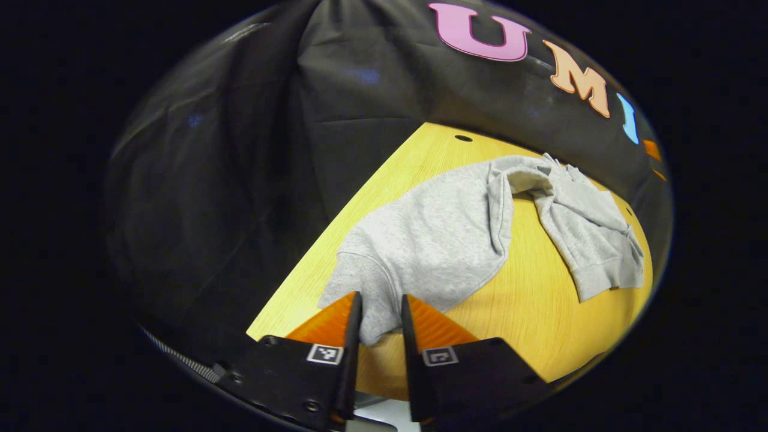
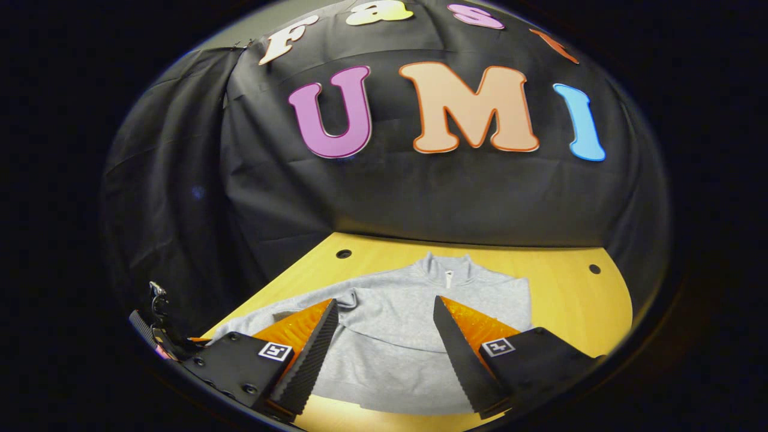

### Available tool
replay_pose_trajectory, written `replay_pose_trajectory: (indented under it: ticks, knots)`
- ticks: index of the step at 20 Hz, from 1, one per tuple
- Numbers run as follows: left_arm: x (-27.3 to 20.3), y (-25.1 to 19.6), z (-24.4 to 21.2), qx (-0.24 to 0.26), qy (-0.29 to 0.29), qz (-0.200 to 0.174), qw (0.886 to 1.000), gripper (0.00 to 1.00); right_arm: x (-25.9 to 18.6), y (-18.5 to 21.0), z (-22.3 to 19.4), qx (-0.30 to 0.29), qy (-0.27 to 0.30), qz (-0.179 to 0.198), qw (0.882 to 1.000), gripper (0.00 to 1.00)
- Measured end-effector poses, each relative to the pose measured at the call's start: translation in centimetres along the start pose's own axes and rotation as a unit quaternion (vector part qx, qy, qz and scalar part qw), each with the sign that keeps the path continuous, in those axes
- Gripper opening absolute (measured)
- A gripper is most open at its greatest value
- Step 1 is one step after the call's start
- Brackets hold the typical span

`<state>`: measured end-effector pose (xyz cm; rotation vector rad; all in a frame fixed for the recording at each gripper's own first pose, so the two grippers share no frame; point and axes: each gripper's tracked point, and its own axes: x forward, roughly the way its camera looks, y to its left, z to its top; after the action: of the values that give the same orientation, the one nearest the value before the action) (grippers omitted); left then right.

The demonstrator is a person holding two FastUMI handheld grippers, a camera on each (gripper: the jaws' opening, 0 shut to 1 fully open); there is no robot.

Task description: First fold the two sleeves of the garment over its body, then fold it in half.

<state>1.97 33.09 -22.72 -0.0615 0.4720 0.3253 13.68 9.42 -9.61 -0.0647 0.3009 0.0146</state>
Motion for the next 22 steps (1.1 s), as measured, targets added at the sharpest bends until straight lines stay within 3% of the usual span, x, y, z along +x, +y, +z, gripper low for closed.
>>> replay_pose_trajectory:
  ticks: [2, 5, 8, 16, 22]
  knots:
    - [0.3, -0.3, 0.2, 0.003, 0.007, -0.004, 1.0, 0.19, -1.7, -1.5, 0.2, 0.001, -0.003, -0.015, 1.0, 0.98]
    - [0.4, -0.9, 0.6, 0.014, 0.018, -0.018, 1.0, 0.1, -3.2, -3.2, -0.1, 0.003, -0.001, -0.032, 0.999, 0.95]
    - [0.8, -2.1, 1.3, 0.013, 0.031, -0.032, 0.999, 0.02, -4.9, -4.8, -0.2, 0.005, -0.002, -0.042, 0.999, 0.98]
    - [-1.4, -9.1, 8.7, -0.035, -0.02, -0.065, 0.997, 0.01, -6.7, -9.4, -1.5, 0.019, 0.002, -0.038, 0.999, 0.96]
    - [-3.8, -19.2, 13.3, 0.004, -0.07, -0.091, 0.993, 0.01, -7.6, -14.6, -2.4, 0.031, 0.019, -0.014, 0.999, 0.96]
